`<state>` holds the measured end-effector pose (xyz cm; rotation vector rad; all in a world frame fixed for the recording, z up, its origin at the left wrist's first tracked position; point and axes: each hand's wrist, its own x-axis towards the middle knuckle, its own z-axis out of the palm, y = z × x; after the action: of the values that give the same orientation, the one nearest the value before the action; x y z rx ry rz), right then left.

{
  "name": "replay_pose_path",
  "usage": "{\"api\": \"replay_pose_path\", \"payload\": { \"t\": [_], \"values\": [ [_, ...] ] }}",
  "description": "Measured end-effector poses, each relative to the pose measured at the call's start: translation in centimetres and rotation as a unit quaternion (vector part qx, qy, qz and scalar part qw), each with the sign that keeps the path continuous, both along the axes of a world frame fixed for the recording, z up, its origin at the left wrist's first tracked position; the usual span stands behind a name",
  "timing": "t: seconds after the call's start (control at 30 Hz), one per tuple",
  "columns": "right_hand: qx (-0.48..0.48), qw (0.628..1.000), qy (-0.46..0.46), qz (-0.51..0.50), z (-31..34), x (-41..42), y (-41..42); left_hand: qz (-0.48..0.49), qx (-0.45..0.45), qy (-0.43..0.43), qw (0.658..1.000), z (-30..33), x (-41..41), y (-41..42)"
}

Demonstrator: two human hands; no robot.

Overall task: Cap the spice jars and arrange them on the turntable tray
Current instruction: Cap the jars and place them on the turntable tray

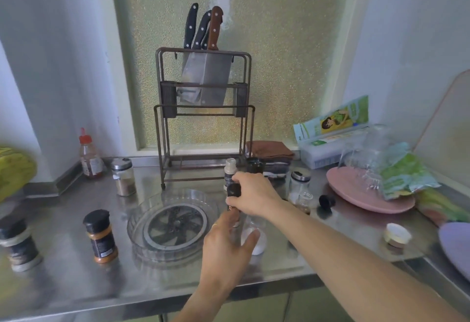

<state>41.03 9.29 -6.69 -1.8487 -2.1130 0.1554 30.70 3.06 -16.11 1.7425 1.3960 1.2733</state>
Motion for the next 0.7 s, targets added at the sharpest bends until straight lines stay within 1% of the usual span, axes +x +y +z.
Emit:
{"api": "replay_pose_path", "payload": {
  "t": [0.17, 0.27, 0.4, 0.47, 0.53, 0.6, 0.7],
  "values": [
    [0.046, 0.998, 0.036, -0.005, 2.1, 3.0, -1.9, -0.002, -0.016, 0.005, 1.000, -1.0, 0.5, 0.1],
    [0.078, 0.993, 0.078, -0.047, 4.0, 7.1, -2.1, -0.003, -0.026, 0.008, 1.000, -1.5, 0.9, 0.3],
    [0.099, 0.982, 0.107, -0.119, 5.8, 14.4, -3.2, -0.005, -0.030, 0.003, 1.000, -2.0, 1.3, 0.5],
    [0.102, 0.978, 0.086, -0.160, 5.6, 18.6, -3.9, -0.002, -0.033, 0.005, 0.999, -2.3, 1.8, 0.7],
    [0.079, 0.974, 0.047, -0.206, 4.6, 22.5, -4.7, 0.005, -0.032, 0.002, 0.999, -2.6, 2.2, 0.8],
    [0.022, 0.969, -0.008, -0.247, 2.8, 25.5, -5.8, 0.012, -0.031, 0.001, 0.999, -2.7, 2.8, 0.9],
    [-0.056, 0.957, -0.084, -0.270, -0.9, 28.1, -7.3, 0.019, -0.041, -0.004, 0.999, -2.8, 3.5, 1.2]
  ]
}}
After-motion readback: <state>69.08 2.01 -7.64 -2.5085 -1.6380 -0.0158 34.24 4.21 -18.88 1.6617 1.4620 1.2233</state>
